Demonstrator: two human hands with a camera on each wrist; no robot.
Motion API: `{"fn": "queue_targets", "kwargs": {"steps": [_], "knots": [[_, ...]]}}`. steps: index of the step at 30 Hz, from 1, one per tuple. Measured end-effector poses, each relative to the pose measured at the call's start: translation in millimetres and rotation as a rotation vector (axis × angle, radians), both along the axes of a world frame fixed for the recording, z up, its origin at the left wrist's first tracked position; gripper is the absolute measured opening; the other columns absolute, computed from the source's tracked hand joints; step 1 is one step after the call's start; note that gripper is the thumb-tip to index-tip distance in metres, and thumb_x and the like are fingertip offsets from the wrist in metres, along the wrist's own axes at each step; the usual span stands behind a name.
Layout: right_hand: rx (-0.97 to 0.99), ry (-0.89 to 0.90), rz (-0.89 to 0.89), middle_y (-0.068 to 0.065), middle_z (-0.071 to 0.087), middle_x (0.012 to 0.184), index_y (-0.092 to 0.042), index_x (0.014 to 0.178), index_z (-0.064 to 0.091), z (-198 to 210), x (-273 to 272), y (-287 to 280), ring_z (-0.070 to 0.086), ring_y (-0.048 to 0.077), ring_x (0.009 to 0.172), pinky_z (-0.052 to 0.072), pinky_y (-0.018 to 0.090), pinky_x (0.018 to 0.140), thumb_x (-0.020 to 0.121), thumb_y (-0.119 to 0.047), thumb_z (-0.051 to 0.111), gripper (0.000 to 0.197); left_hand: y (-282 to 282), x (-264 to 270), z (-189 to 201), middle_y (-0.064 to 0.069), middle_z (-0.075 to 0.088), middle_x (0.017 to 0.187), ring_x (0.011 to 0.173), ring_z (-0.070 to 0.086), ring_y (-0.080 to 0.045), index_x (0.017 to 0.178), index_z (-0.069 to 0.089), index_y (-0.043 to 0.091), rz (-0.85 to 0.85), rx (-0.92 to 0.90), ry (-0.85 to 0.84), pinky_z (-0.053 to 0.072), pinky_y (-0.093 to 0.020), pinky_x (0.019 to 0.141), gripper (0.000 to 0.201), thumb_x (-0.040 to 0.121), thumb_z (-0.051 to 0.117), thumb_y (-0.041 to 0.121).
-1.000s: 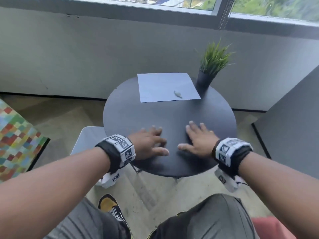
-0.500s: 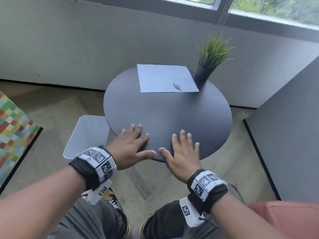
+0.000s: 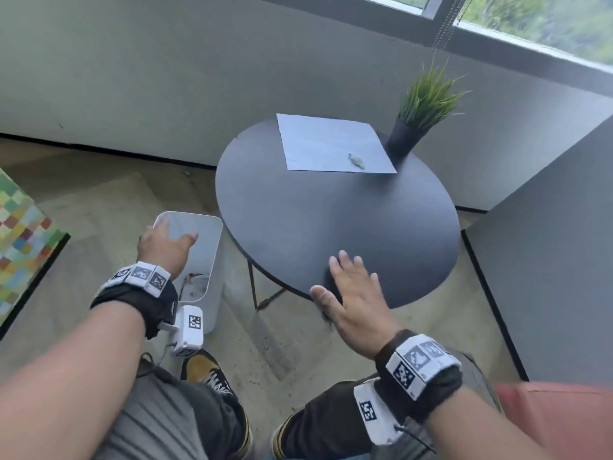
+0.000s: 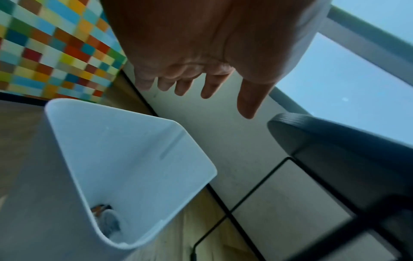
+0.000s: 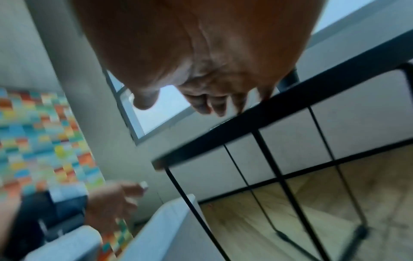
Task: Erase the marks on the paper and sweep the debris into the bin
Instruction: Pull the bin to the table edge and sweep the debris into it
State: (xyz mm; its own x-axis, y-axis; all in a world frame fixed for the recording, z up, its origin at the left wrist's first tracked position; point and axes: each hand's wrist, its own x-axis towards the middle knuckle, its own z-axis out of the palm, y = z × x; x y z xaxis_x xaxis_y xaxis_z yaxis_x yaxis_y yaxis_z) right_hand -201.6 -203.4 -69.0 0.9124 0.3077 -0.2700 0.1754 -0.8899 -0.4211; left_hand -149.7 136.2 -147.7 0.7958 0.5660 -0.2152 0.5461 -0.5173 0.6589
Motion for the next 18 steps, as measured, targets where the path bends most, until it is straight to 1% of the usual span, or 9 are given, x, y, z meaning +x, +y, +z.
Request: {"fn": "queue_targets", "kwargs": {"steps": [2, 3, 5, 7, 9, 12, 14, 16, 18], "knots": [[0.195, -0.042, -0.028, -0.014, 0.002, 0.162, -0.025, 0.156, 0.010, 13.5, 8.3, -10.8, -0.005, 0.001, 0.148, -0.001, 0.031, 0.122, 0.087, -0.068, 0.031, 0.084, 17.0, 3.8, -14.1, -0.024, 0.036, 0.146, 0.136, 0.030, -0.038, 0.147, 0.034, 0.011, 0.064, 0.081, 0.093, 0.027, -0.047, 0.111, 0.073, 0.088, 0.062, 0.045], [0.197, -0.103, -0.113, -0.014, 0.004, 0.161, -0.024, 0.156, 0.011, 16.3, 16.8, -25.9, -0.003, 0.002, 0.149, 0.001, 0.031, 0.122, 0.088, -0.066, 0.032, 0.083, 26.7, 4.2, -21.6, -0.025, 0.036, 0.145, 0.136, 0.030, -0.039, 0.147, 0.034, 0.011, 0.114, 0.081, 0.141, 0.028, -0.049, 0.111, 0.076, 0.086, 0.063, 0.047], [0.052, -0.166, -0.361, -0.003, 0.005, 0.163, -0.017, 0.156, 0.012, 11.5, 34.8, -64.0, -0.001, 0.013, 0.151, 0.004, 0.039, 0.123, 0.083, -0.072, 0.025, 0.092, 42.0, 1.8, -33.5, -0.025, 0.041, 0.142, 0.131, 0.037, -0.044, 0.143, 0.034, 0.008, 0.187, 0.007, 0.245, 0.033, -0.052, 0.107, 0.082, 0.080, 0.066, 0.048], [-0.137, -0.118, -0.469, 0.011, 0.009, 0.163, -0.009, 0.153, 0.018, 1.5, 39.7, -83.4, 0.004, 0.028, 0.150, 0.009, 0.048, 0.122, 0.075, -0.078, 0.014, 0.104, 50.1, -0.5, -45.4, -0.025, 0.048, 0.136, 0.120, 0.049, -0.046, 0.139, 0.035, 0.004, 0.189, -0.074, 0.344, 0.040, -0.051, 0.102, 0.086, 0.073, 0.069, 0.047], [-0.251, -0.089, -0.439, 0.011, 0.004, 0.164, -0.011, 0.154, 0.016, -11.6, 28.4, -68.9, 0.001, 0.031, 0.150, 0.007, 0.053, 0.120, 0.076, -0.079, 0.006, 0.104, 45.3, -4.5, -50.5, -0.026, 0.055, 0.125, 0.108, 0.057, -0.045, 0.131, 0.042, 0.000, 0.127, -0.098, 0.404, 0.047, -0.049, 0.095, 0.074, 0.076, 0.071, 0.040], [-0.253, -0.095, -0.341, -0.001, -0.016, 0.163, -0.022, 0.155, -0.002, -20.5, -6.6, -7.4, -0.020, 0.021, 0.148, -0.012, 0.051, 0.118, 0.084, -0.076, 0.001, 0.090, 29.3, -11.8, -58.1, -0.026, 0.064, 0.100, 0.081, 0.063, -0.037, 0.101, 0.058, -0.003, -0.028, -0.213, 0.457, 0.056, -0.046, 0.082, 0.032, 0.086, 0.068, 0.024], [-0.178, -0.080, -0.159, -0.006, -0.023, 0.161, -0.026, 0.154, -0.008, -17.6, -25.6, 31.9, -0.027, 0.014, 0.145, -0.017, 0.048, 0.118, 0.083, -0.077, 0.000, 0.088, 17.0, -19.6, -59.3, -0.027, 0.063, 0.115, 0.087, 0.060, -0.031, 0.115, 0.061, -0.005, -0.150, -0.190, 0.559, 0.055, -0.043, 0.088, 0.029, 0.095, 0.058, 0.017], [0.026, -0.056, 0.058, -0.010, -0.017, 0.162, -0.026, 0.156, -0.004, -7.4, -32.6, 49.3, -0.022, 0.003, 0.145, -0.011, 0.039, 0.121, 0.085, -0.077, 0.011, 0.088, 7.6, -27.3, -45.0, -0.018, 0.059, 0.129, 0.105, 0.060, -0.028, 0.120, 0.060, 0.001, -0.302, -0.042, 0.625, 0.048, -0.032, 0.093, 0.029, 0.099, 0.052, 0.019], [0.233, -0.118, 0.069, -0.012, -0.009, 0.163, -0.025, 0.156, 0.002, 5.3, -25.6, 37.2, -0.013, -0.005, 0.146, -0.003, 0.027, 0.121, 0.087, -0.073, 0.024, 0.087, -0.3, -34.4, -23.4, -0.011, 0.058, 0.134, 0.121, 0.056, -0.022, 0.123, 0.058, 0.006, -0.424, 0.121, 0.660, 0.042, -0.024, 0.092, 0.033, 0.103, 0.045, 0.028]]}}
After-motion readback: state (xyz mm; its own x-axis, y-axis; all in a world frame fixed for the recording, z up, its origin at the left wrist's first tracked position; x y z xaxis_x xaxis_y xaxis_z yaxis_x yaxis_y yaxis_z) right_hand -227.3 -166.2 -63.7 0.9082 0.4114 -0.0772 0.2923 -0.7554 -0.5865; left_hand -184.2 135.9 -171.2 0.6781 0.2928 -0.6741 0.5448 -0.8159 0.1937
